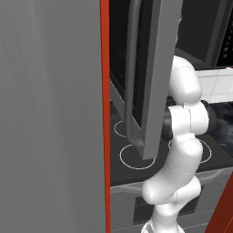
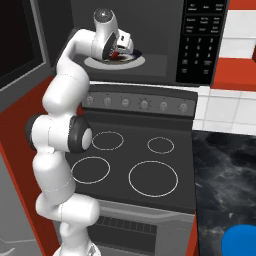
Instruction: Pick the bell pepper from the microwave and place it on plate located on the counter.
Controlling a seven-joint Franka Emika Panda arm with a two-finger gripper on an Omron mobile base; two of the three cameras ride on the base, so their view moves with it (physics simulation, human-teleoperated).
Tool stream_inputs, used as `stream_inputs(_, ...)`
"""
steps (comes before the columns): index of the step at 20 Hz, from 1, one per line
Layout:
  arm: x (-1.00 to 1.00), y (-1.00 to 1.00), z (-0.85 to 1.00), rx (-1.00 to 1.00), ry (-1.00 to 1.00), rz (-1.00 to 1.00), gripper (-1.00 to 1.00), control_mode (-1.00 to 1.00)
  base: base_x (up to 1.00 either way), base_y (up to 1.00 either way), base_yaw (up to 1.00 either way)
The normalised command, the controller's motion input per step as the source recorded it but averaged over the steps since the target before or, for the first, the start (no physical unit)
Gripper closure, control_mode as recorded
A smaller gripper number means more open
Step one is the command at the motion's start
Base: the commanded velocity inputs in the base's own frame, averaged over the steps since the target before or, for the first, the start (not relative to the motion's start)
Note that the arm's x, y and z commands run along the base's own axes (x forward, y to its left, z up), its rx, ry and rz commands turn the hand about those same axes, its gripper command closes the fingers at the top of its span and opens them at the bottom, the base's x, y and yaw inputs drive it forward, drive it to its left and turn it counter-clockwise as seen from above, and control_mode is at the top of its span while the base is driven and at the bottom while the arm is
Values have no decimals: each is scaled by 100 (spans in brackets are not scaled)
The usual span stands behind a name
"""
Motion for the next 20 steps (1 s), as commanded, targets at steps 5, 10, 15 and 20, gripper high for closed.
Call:
stream_inputs(5, 0, 0, 0, 0, 0, 0, 100, -100, 0, 0, 0)
stream_inputs(10, 0, 0, 0, 0, 0, 0, 100, -100, 0, 0, 0)
stream_inputs(15, 0, 0, 0, 0, 0, 0, 100, -100, 0, 0, 0)
stream_inputs(20, -8, 0, 0, 0, -8, 0, 100, -100, 0, 0, 0)
